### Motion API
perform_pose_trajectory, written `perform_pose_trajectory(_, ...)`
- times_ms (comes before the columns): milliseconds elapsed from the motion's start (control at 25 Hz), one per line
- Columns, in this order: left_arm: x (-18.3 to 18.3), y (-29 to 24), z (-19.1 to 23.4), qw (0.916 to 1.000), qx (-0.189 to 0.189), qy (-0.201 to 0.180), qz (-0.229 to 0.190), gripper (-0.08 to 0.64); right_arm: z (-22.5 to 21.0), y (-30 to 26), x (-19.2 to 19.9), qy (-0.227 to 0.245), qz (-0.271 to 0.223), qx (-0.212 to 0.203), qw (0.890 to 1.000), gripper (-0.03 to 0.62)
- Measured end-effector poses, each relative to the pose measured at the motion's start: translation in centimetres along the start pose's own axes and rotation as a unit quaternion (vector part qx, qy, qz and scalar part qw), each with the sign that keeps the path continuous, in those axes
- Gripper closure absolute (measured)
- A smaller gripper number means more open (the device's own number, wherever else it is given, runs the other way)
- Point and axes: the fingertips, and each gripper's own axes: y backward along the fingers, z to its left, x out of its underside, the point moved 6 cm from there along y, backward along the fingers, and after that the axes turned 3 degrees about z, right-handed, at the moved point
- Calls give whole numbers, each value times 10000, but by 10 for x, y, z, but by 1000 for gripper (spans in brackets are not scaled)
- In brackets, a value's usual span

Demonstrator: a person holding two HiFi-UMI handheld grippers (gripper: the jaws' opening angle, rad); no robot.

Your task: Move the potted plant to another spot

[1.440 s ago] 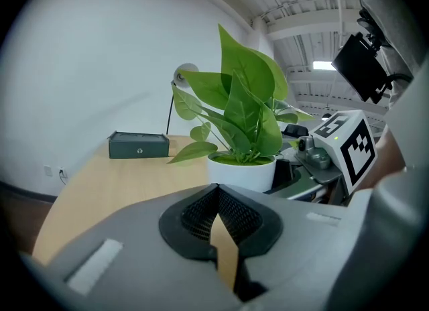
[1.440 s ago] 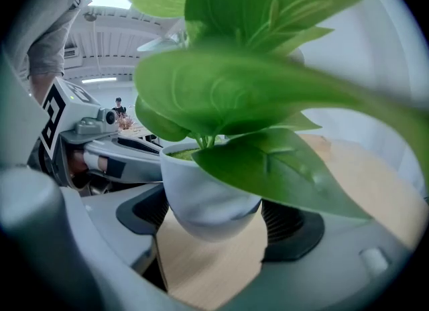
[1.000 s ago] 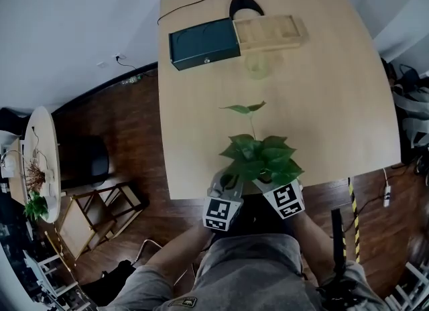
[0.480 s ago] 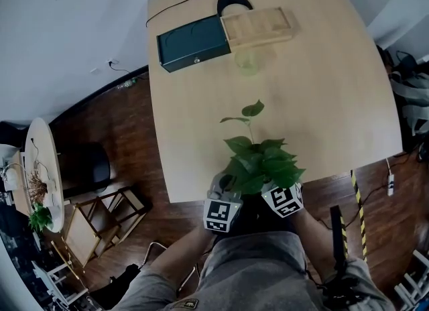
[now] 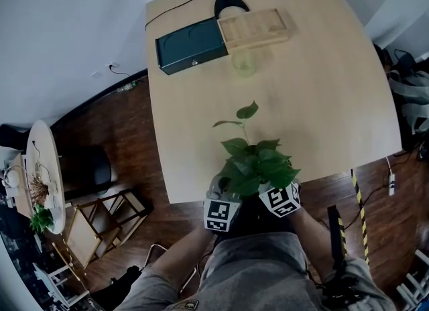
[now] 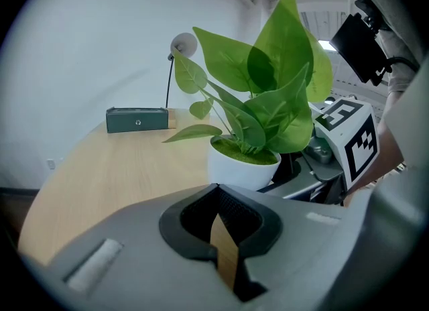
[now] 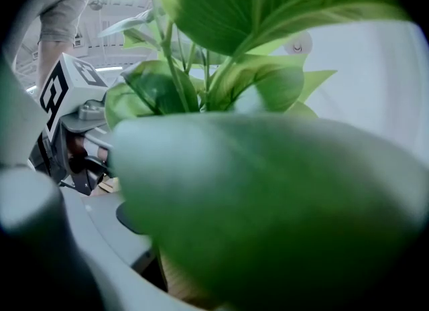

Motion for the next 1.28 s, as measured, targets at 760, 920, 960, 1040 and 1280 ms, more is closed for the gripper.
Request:
perform_pose_trajectory(760,13,22,-6,9984,-508,-88,209,561,-3,19,31,458,538,-357,9969,155)
perform_pose_trajectory(920,20,31,-20,9977,-667,-8,123,561,-6,39,43,641,606,-454,9951,155)
perform_pose_trajectory(960,21,34,-24,9975,-706,40,75,561,-7,45,44,682,609,-448,9948,155)
perform_pose_trajectory(1040,24,43,-33,9972,-734,145,3,561,-8,59,43,715,595,-414,9948,155)
perform_pose_trajectory(1280,16,63,-68,9992,-306,-32,-275,561,-5,106,21,946,309,-147,9949,223)
